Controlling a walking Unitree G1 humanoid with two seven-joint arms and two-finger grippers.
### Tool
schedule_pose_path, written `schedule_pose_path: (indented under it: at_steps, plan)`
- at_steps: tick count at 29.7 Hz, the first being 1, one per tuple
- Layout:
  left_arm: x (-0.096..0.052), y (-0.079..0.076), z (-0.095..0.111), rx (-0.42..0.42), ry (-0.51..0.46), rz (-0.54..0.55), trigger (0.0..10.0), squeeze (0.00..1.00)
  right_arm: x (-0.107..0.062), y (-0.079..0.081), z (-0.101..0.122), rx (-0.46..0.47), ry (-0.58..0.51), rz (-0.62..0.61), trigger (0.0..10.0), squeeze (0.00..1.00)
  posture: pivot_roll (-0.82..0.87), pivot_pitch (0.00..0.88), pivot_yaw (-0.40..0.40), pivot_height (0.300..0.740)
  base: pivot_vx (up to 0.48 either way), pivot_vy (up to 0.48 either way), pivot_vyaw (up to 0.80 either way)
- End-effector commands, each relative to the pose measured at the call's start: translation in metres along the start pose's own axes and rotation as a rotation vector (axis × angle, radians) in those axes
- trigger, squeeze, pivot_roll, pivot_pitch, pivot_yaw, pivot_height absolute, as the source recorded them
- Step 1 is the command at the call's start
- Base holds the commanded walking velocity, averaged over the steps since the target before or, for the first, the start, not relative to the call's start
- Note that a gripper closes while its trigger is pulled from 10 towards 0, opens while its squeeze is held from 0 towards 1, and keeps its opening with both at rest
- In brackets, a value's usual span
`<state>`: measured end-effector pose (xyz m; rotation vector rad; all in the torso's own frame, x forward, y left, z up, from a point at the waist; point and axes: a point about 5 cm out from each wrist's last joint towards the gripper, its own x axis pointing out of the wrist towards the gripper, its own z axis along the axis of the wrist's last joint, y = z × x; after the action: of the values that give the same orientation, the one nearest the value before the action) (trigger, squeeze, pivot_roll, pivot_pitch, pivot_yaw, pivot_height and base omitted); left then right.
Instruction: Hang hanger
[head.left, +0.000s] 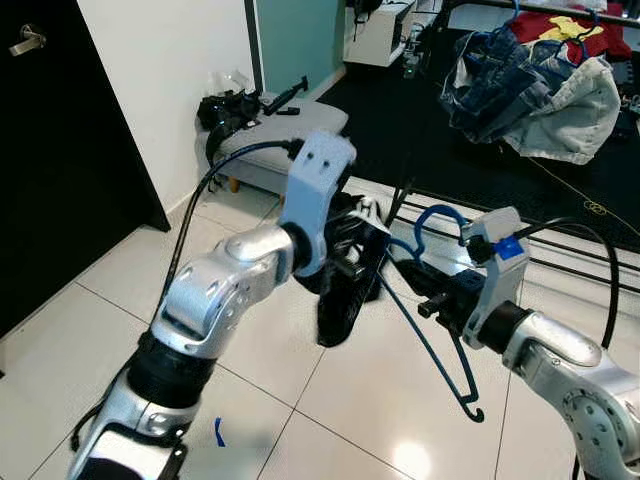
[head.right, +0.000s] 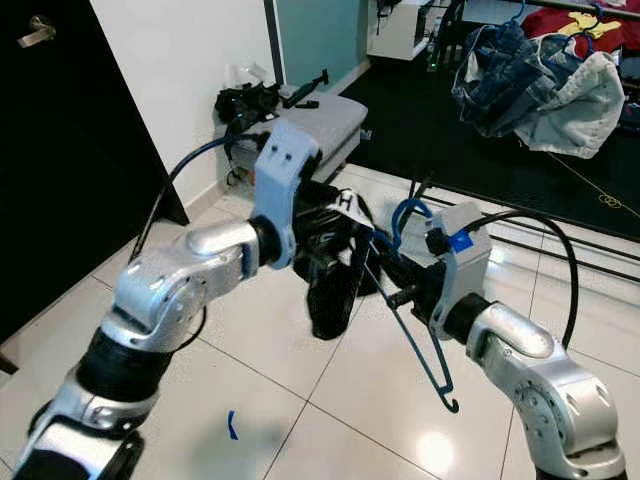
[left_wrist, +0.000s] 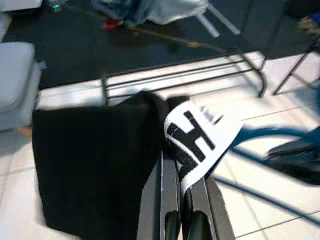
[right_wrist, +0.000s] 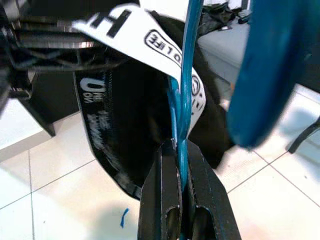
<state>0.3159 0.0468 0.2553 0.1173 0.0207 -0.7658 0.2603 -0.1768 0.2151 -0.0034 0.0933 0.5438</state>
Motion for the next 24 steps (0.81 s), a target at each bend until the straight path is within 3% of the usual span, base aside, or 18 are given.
schedule_pose_path:
  at_steps: [1,6,13,14,17,18,20,21,22,23,24]
  plan:
    - [-0.001,0.002,-0.005,0.042,0.017,0.008,10.0,0.0,-0.001,0.0,0.006,-0.004,-0.04,-0.001,10.0,0.0,-0.04,0.119,0.041,0.74,0.0,0.0,0.0]
    - [-0.011,0.018,-0.017,0.107,0.065,0.038,10.0,0.0,-0.002,-0.006,0.011,-0.004,-0.076,-0.036,10.0,0.0,-0.04,0.12,0.043,0.74,0.0,0.0,0.0]
    - [-0.014,0.013,-0.021,0.108,0.08,-0.006,10.0,0.0,0.0,-0.006,0.015,-0.001,-0.113,-0.04,10.0,0.0,-0.03,0.122,0.041,0.74,0.0,0.0,0.0]
    - [-0.013,0.004,-0.02,0.089,0.069,-0.048,10.0,0.0,0.0,-0.006,0.018,0.001,-0.129,-0.042,10.0,0.0,-0.03,0.119,0.041,0.74,0.0,0.0,0.0]
    - [-0.013,0.004,-0.02,0.089,0.069,-0.048,10.0,0.0,0.0,-0.006,0.018,0.001,-0.129,-0.042,10.0,0.0,-0.03,0.119,0.041,0.74,0.0,0.0,0.0]
    - [-0.011,-0.012,-0.018,0.055,0.038,-0.128,10.0,0.0,0.001,-0.006,0.021,-0.001,-0.152,-0.04,10.0,0.0,-0.03,0.116,0.042,0.74,0.0,0.0,0.0]
    - [-0.011,-0.012,-0.018,0.055,0.038,-0.128,10.0,0.0,0.001,-0.006,0.021,-0.001,-0.152,-0.04,10.0,0.0,-0.03,0.116,0.042,0.74,0.0,0.0,0.0]
    - [-0.011,-0.028,-0.014,0.002,-0.004,-0.211,10.0,0.0,0.002,-0.005,0.024,-0.002,-0.172,-0.038,10.0,0.0,-0.03,0.115,0.042,0.74,0.0,0.0,0.0]
    - [-0.011,-0.028,-0.014,0.002,-0.004,-0.211,10.0,0.0,0.002,-0.005,0.024,-0.002,-0.172,-0.038,10.0,0.0,-0.03,0.115,0.042,0.74,0.0,0.0,0.0]
    - [-0.011,-0.045,-0.005,-0.067,-0.07,-0.303,10.0,0.0,0.002,-0.005,0.025,-0.007,-0.179,-0.037,10.0,0.0,-0.03,0.114,0.043,0.74,0.0,0.0,0.0]
    - [-0.011,-0.045,-0.005,-0.067,-0.07,-0.303,10.0,0.0,0.002,-0.005,0.025,-0.007,-0.179,-0.037,10.0,0.0,-0.03,0.114,0.043,0.74,0.0,0.0,0.0]
